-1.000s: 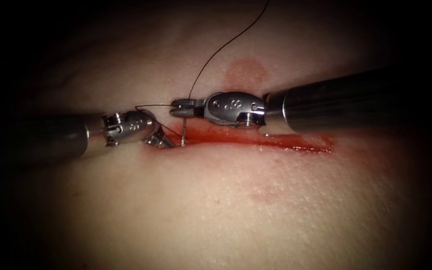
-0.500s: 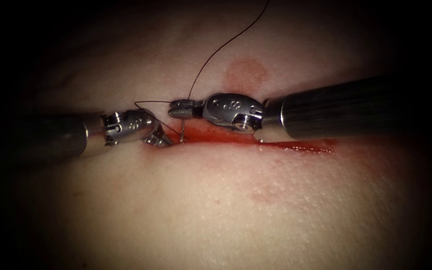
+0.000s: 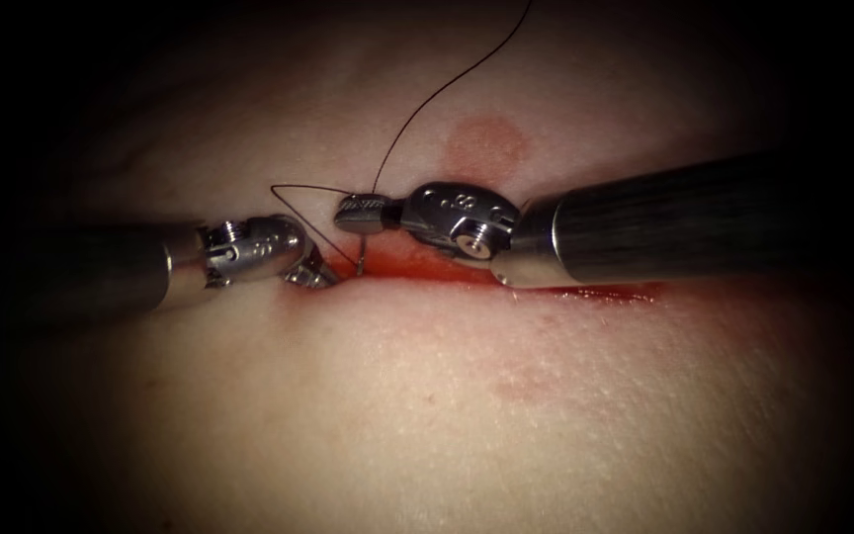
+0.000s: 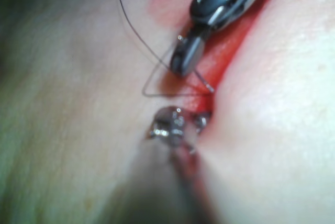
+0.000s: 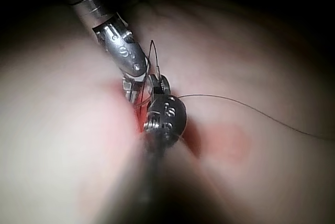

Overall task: Wound Closure
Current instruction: Throw the needle through the bottom of the incision.

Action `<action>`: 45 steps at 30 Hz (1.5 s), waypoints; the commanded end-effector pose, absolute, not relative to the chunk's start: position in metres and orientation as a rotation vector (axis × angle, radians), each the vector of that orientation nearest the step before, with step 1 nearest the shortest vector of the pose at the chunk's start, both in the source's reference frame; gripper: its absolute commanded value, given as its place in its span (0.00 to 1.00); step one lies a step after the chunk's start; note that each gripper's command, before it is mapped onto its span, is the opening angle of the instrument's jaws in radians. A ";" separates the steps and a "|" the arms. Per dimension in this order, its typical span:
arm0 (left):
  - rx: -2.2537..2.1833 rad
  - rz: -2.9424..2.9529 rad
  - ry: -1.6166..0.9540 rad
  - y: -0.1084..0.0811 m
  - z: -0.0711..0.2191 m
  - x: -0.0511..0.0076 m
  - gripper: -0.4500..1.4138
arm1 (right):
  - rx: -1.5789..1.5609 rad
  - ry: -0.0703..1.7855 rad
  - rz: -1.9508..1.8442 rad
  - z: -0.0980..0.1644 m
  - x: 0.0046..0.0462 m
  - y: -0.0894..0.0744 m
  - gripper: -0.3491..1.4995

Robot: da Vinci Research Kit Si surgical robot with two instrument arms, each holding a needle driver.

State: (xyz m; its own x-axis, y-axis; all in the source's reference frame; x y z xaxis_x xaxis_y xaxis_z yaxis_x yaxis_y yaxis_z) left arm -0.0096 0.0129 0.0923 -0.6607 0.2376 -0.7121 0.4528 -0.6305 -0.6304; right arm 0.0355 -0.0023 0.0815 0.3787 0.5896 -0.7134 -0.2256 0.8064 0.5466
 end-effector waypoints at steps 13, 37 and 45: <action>1.227 -2.430 1.281 0.013 0.093 -0.0102 0.05 | 0.416 0.996 0.603 0.082 0.0361 -0.003 0.00; 1.232 -2.427 1.268 0.013 0.093 -0.0103 0.05 | 0.716 0.891 1.020 0.081 0.0364 -0.003 0.00; 1.232 -2.427 1.268 0.013 0.093 -0.0103 0.05 | 0.734 0.890 1.039 0.081 0.0363 -0.003 0.00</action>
State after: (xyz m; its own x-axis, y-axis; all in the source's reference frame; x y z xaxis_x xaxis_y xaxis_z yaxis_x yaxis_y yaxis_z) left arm -0.0097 0.0128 0.0920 -0.6536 0.2294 -0.7212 0.4587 -0.6378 -0.6186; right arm 0.0357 -0.0031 0.0808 0.2317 0.9375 -0.2597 -0.4012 0.3353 0.8524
